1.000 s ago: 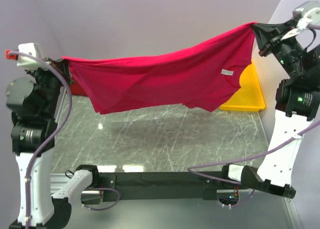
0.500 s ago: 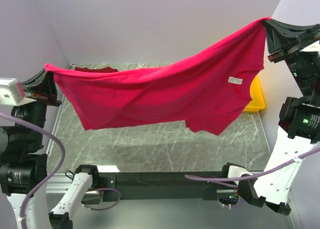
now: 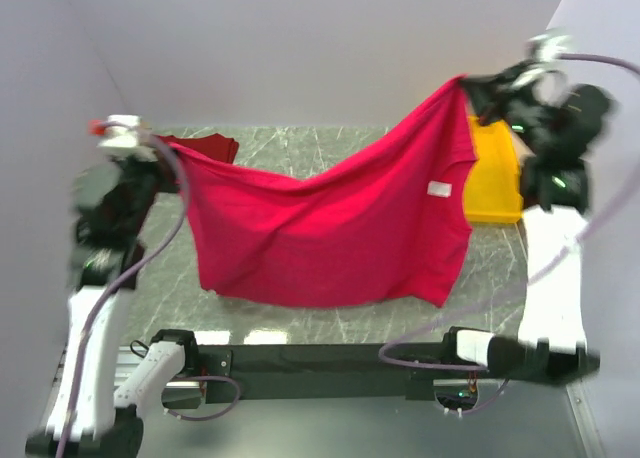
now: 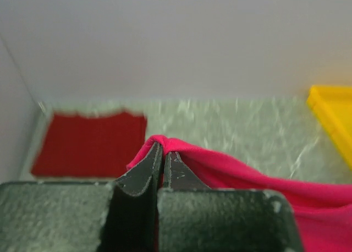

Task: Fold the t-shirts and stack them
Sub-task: Flatten the tshirt out

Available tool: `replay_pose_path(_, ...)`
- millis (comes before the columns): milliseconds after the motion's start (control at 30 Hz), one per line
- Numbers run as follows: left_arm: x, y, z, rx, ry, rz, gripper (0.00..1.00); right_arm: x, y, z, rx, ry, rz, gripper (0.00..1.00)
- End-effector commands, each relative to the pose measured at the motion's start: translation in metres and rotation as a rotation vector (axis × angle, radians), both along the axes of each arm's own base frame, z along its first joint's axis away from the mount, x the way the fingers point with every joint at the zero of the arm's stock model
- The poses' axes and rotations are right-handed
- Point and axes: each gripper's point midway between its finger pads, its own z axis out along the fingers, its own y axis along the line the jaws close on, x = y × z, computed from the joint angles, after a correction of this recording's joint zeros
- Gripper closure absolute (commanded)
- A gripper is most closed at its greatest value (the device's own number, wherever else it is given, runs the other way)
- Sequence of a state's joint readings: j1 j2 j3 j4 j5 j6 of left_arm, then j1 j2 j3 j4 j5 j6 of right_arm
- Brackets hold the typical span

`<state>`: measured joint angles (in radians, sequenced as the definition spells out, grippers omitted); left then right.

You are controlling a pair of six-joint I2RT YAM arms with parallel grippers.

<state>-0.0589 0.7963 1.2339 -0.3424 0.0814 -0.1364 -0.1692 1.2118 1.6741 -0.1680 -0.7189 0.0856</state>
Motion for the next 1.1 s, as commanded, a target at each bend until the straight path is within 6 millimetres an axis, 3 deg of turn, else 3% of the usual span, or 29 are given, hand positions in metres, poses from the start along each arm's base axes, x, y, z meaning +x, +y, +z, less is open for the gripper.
replay_pose_path(0,0.052,0.000,-0.097,-0.038,0.205,0.019,0.99,0.069,-0.004,-0.121,-0.061,0.270,-0.061,1.00)
replay_pose_path(67,0.069,0.001,-0.134,-0.060,0.263,0.028,0.99,0.103,0.000,-0.188,-0.093,0.400,-0.086,1.00)
replay_pose_path(100,0.085,-0.002,-0.167,-0.076,0.318,0.018,0.99,0.113,0.001,-0.208,-0.103,0.434,-0.100,1.00)
replay_pose_path(133,0.093,-0.002,-0.181,-0.087,0.344,0.022,0.99,0.124,0.008,-0.228,-0.125,0.455,-0.104,1.00)
replay_pose_path(167,0.101,-0.004,-0.196,-0.096,0.372,0.019,0.99,0.142,0.004,-0.263,-0.134,0.530,-0.128,1.00)
replay_pose_path(200,0.112,-0.006,-0.229,-0.107,0.455,0.016,0.99,0.150,0.001,-0.279,-0.145,0.561,-0.141,1.00)
replay_pose_path(233,0.123,-0.006,-0.234,-0.115,0.452,0.020,0.99,0.158,0.012,-0.286,-0.165,0.573,-0.135,1.00)
replay_pose_path(267,0.130,-0.006,-0.245,-0.119,0.481,0.025,0.99,0.168,0.020,-0.315,-0.183,0.628,-0.123,1.00)
replay_pose_path(300,0.142,-0.007,-0.265,-0.128,0.532,0.032,0.99,0.174,0.021,-0.323,-0.200,0.639,-0.128,1.00)
replay_pose_path(333,0.148,-0.006,-0.271,-0.133,0.539,0.040,0.99,0.181,0.022,-0.326,-0.219,0.634,-0.133,1.00)
replay_pose_path(367,0.153,-0.006,-0.278,-0.134,0.553,0.046,0.99,0.186,0.027,-0.342,-0.236,0.662,-0.120,1.00)
replay_pose_path(400,0.160,-0.005,-0.288,-0.135,0.576,0.053,0.99,0.189,0.029,-0.346,-0.241,0.669,-0.116,1.00)
replay_pose_path(600,0.180,-0.007,-0.295,-0.108,0.593,0.033,0.99,0.194,0.030,-0.343,-0.256,0.655,-0.104,1.00)
replay_pose_path(833,0.182,-0.014,-0.312,-0.088,0.675,-0.020,0.99,0.162,0.041,-0.330,-0.284,0.646,0.020,1.00)
replay_pose_path(900,0.170,-0.012,-0.325,-0.079,0.732,-0.013,0.98,0.151,0.046,-0.333,-0.285,0.652,0.056,1.00)
replay_pose_path(1033,0.156,0.001,-0.336,-0.052,0.786,0.055,0.83,0.136,0.045,-0.327,-0.282,0.648,0.060,1.00)
replay_pose_path(1067,0.155,0.006,-0.335,-0.045,0.788,0.083,0.72,0.134,0.045,-0.327,-0.283,0.649,0.060,1.00)
